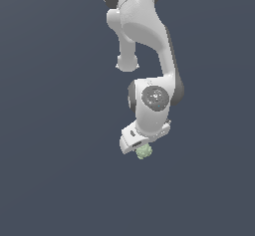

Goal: Pick up the object and move it to a goal position.

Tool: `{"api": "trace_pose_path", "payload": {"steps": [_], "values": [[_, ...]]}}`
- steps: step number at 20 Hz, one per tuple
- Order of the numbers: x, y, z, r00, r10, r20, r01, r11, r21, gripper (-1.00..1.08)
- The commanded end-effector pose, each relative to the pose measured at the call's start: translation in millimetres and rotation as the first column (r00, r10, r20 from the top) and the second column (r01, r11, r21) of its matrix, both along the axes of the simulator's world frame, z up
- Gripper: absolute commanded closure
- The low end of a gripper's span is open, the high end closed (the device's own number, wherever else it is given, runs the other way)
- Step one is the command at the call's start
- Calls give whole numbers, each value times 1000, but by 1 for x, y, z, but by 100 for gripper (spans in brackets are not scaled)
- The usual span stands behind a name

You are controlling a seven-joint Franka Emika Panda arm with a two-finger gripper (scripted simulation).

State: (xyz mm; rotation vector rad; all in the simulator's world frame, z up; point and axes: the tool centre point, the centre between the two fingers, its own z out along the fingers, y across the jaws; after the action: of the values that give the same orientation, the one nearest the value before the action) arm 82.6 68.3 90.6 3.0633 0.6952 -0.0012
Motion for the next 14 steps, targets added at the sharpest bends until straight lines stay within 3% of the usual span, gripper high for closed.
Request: {"api": "trace_pose_path", "payload": {"steps": [1,14], "values": [[1,1,-1,1000,7,1,-7,1000,1,-92],[0,1,-46,1000,7,1,-7,1000,0,-92]]}}
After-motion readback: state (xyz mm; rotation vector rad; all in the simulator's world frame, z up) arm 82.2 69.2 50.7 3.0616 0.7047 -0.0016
